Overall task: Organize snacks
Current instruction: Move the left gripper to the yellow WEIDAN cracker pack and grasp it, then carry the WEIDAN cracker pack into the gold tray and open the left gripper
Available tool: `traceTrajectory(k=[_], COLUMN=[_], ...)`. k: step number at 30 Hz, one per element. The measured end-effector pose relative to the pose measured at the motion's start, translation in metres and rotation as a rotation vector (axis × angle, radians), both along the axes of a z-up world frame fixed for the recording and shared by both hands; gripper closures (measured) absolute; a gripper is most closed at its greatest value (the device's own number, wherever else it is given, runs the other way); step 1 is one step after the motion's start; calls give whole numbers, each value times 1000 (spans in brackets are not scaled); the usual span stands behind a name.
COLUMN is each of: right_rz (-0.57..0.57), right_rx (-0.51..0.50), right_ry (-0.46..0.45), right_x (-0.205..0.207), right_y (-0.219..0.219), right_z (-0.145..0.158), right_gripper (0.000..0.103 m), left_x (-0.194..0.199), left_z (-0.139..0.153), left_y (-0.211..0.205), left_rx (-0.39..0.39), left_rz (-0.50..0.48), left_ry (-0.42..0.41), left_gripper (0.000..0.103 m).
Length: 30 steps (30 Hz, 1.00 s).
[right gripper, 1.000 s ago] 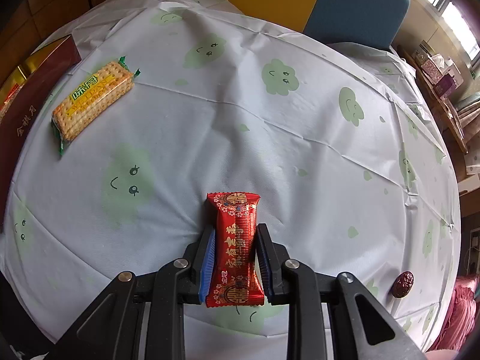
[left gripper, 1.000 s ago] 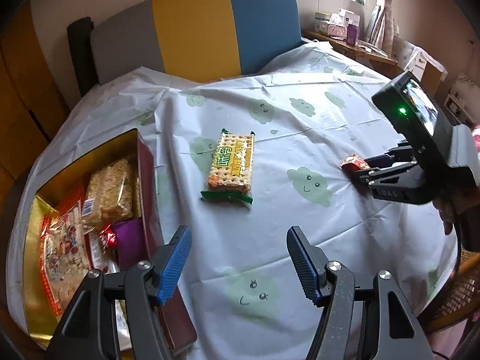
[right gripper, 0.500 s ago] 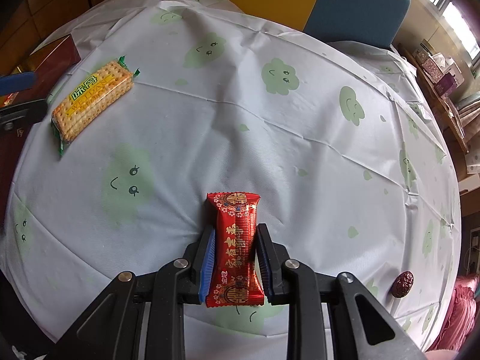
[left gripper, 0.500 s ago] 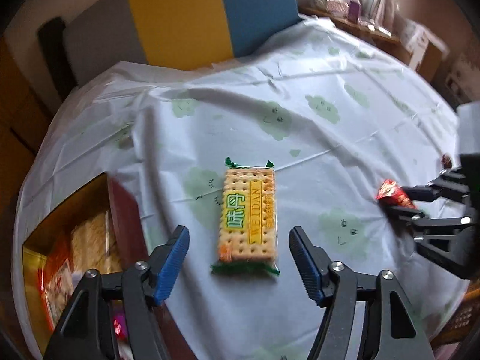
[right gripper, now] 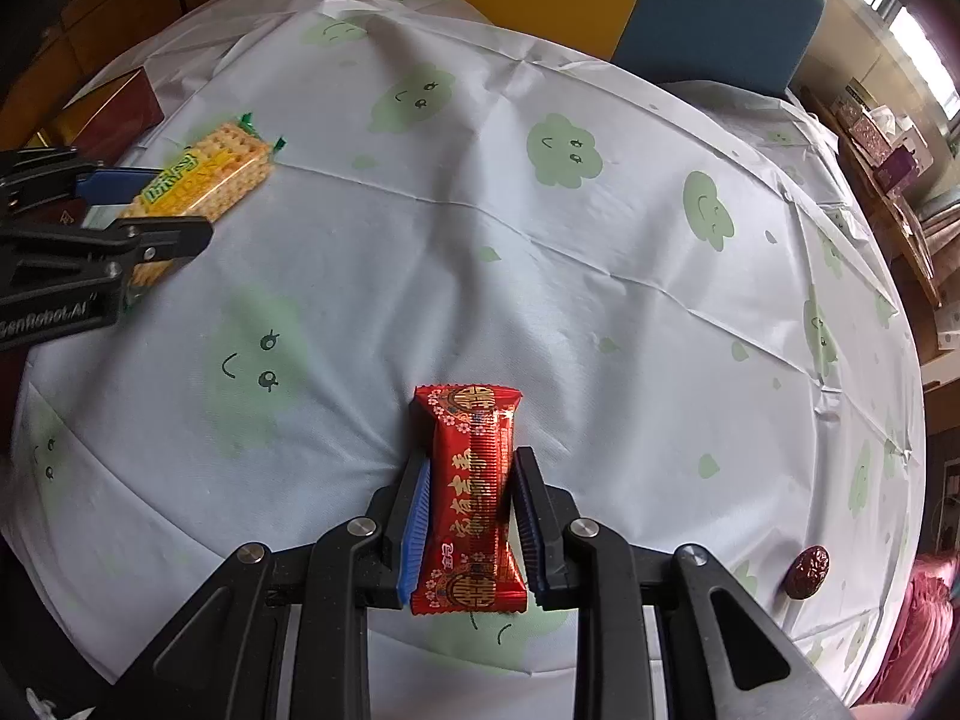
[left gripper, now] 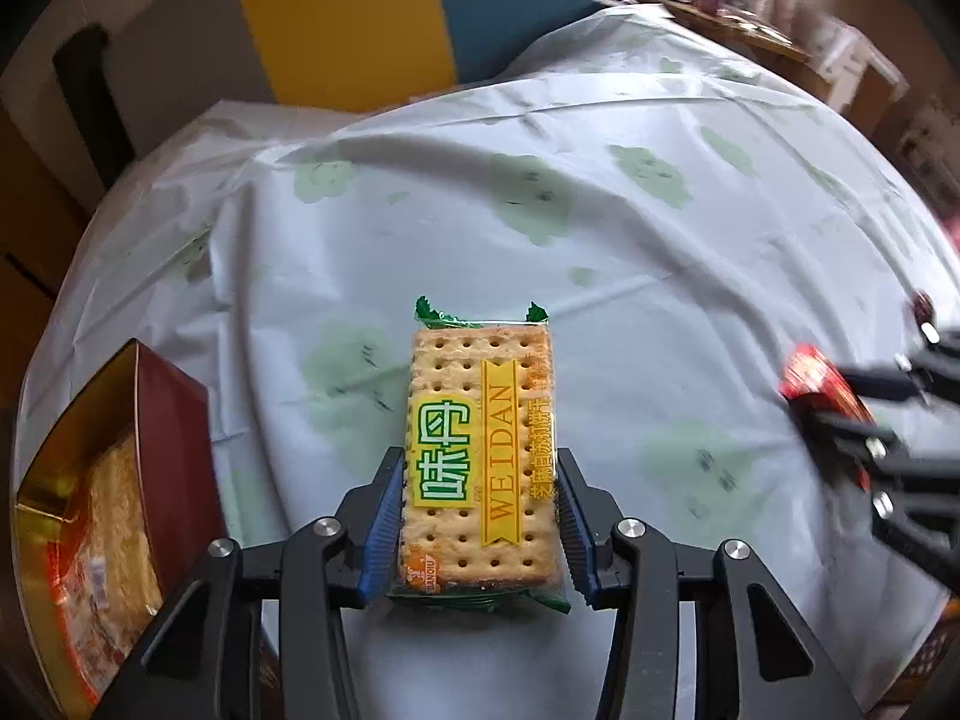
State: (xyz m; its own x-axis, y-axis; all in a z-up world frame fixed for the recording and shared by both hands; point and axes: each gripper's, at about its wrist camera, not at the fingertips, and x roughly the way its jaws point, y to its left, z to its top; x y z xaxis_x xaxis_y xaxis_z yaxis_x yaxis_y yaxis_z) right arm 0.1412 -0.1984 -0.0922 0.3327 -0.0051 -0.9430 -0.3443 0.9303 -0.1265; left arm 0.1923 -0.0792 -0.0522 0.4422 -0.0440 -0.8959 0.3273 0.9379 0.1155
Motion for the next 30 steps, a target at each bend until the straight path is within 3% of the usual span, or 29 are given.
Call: traceTrajectory(k=[5,10,12,15,20,30], right_rz=[3,5,-1,-17,-23,0], right_rx=[-2,-4,4,23,21,-13], right_ry=[-6,-9,-9,-5,-14,-42], right_x=[-4,-7,-8,-7,-8,-18], right_y=[3,4,4,2,1,11], right_z=[0,0,0,0,0,1], right_gripper=[77,77,77,77,77,77], left_x=[-57,-112,-117,-124,-126,-137], left_z=[14,2,-11,-15,-19,-22], left_y=[-1,-1,0,3,4,3], left_rx=[-75,-71,-71,-95,-124,-114], left_rz=[14,39,52,48,29,23], left_ry=[-57,-117,-128,-185,-209,-288], left_gripper=[55,55,55,54,53,54])
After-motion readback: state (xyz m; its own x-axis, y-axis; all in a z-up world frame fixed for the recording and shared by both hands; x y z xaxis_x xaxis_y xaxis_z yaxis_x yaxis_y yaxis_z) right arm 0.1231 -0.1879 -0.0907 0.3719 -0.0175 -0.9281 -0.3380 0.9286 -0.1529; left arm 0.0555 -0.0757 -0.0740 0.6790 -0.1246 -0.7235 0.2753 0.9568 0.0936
